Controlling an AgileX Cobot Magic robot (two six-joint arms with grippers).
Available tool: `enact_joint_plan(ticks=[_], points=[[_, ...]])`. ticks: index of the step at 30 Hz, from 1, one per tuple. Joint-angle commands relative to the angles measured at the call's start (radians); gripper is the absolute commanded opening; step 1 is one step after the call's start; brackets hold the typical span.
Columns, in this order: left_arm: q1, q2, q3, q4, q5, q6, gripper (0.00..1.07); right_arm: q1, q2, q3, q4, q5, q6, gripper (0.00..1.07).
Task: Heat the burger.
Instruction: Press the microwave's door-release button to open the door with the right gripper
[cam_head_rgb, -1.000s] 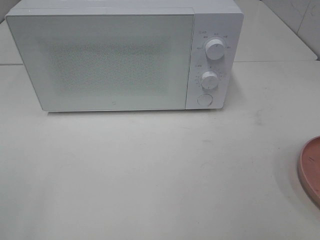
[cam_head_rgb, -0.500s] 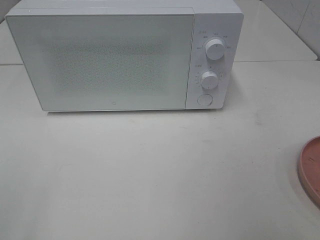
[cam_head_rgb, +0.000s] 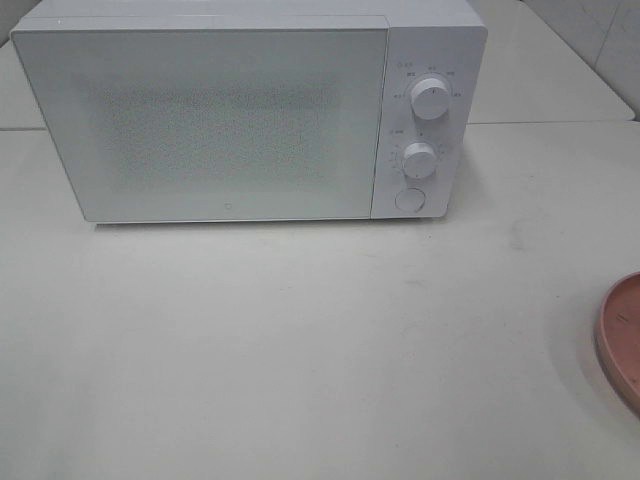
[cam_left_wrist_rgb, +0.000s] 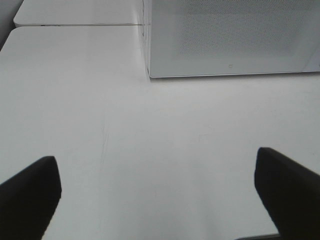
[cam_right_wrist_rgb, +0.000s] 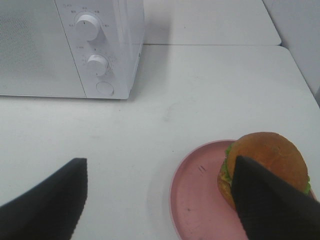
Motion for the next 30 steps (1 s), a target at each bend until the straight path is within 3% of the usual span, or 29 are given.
enact_joint_plan(ticks=[1,19,30], points=[[0.001,-0.02,0.003,0.006,-0.008,-0.003,1.03,-0.008,0.039,-0.009,0.003,-0.057,0.007,0.76],[0.001,-0.02,0.003,0.006,-0.008,-0.004,1.03,-0.008,0.234,0.112,0.002,-0.417,0.006,0.76],[0.001,-0.02,0.003,0.006,-0.008,-0.004,1.03,-0.008,0.445,0.148,-0.009,-0.642,0.007,0.76]])
